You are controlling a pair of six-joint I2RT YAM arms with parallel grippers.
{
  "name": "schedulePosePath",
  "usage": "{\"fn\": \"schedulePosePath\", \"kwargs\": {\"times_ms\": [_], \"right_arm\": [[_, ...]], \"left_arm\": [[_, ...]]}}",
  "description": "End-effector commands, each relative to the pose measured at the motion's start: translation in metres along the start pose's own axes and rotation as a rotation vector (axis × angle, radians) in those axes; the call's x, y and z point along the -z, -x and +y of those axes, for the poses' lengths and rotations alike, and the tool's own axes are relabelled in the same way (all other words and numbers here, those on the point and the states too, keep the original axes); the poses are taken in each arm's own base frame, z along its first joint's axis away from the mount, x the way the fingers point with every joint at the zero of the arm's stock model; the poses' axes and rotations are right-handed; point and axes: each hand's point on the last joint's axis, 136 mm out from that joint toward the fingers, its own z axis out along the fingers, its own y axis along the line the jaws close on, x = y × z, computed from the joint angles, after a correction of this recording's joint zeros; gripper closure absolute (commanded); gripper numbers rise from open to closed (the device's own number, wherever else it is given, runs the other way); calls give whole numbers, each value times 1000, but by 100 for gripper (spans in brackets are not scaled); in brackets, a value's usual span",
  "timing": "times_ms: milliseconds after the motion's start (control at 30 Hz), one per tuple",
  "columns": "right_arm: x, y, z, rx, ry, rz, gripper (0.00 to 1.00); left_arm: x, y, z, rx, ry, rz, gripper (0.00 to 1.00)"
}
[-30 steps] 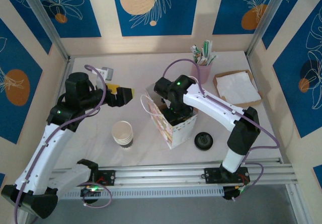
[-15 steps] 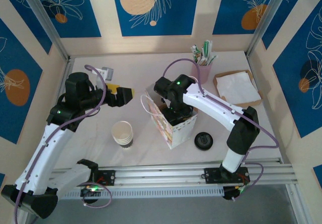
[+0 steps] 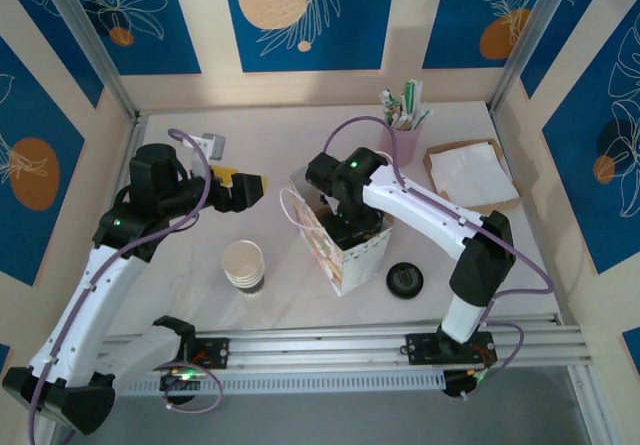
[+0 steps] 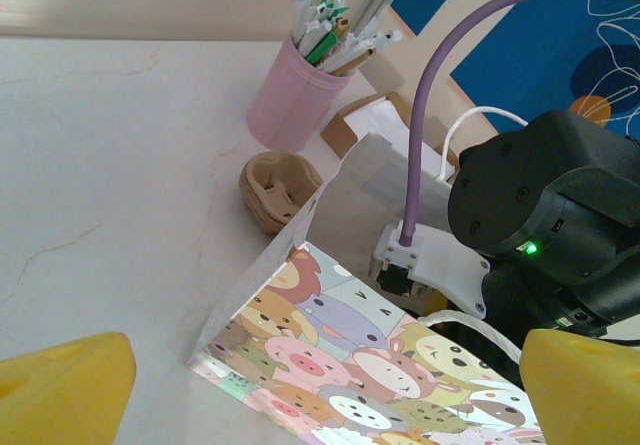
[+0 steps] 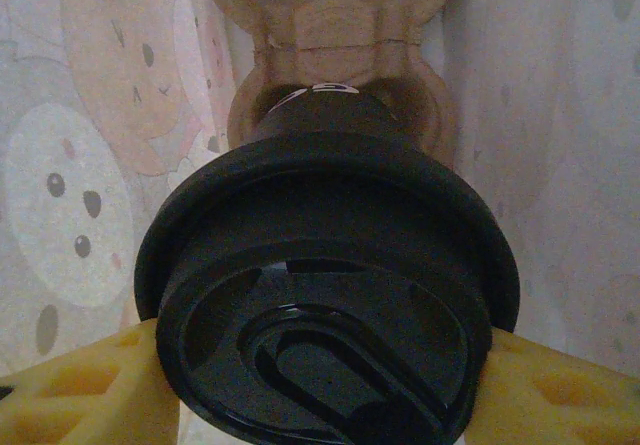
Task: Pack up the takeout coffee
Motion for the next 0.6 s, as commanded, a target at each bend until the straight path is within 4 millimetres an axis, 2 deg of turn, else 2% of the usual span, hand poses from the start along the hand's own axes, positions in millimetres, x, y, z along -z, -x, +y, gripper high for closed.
{"fn": "schedulePosePath", "kwargs": {"times_ms": [0, 567], "right_arm": [[-3, -12, -5, -34, -18, 77, 38], [-5, -13, -5, -37, -19, 88, 38]], "left_arm": [[3, 4, -7, -44, -9, -20, 1], [3, 3, -5, -41, -7, -17, 1]]}}
